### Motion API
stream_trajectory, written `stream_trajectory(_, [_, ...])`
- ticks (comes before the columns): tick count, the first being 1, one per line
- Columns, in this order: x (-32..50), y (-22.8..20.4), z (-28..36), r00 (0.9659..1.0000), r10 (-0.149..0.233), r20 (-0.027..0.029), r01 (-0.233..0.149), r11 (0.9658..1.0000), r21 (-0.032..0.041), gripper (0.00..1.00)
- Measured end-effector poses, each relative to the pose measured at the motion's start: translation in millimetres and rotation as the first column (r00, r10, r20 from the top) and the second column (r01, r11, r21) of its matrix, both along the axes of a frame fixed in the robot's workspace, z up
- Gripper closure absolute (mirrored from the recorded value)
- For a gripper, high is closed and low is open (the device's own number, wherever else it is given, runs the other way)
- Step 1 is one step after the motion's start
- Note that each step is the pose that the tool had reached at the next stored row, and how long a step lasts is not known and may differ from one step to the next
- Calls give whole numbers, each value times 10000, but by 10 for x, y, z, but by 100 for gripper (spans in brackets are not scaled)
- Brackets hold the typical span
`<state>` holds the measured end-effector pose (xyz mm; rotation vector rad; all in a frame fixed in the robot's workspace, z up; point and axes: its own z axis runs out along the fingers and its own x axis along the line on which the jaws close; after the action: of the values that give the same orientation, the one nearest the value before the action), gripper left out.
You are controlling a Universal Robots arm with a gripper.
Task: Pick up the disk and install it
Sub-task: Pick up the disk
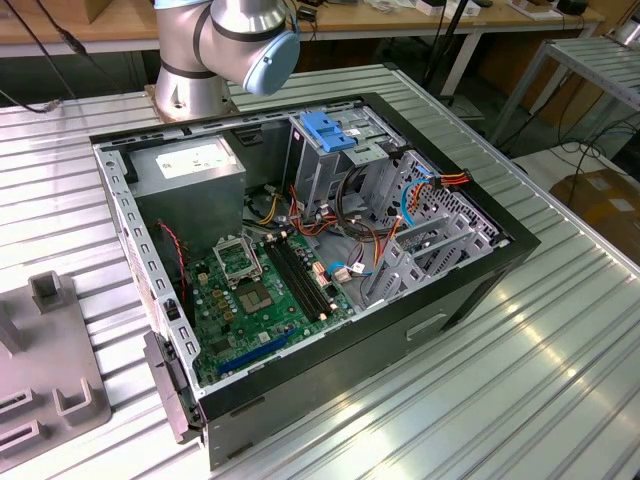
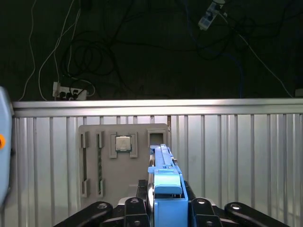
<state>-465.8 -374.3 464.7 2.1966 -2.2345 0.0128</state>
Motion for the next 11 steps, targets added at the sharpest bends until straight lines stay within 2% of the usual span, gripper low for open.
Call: stream_trajectory(11, [0, 0, 106, 10000, 0, 0, 0, 10000, 0, 63])
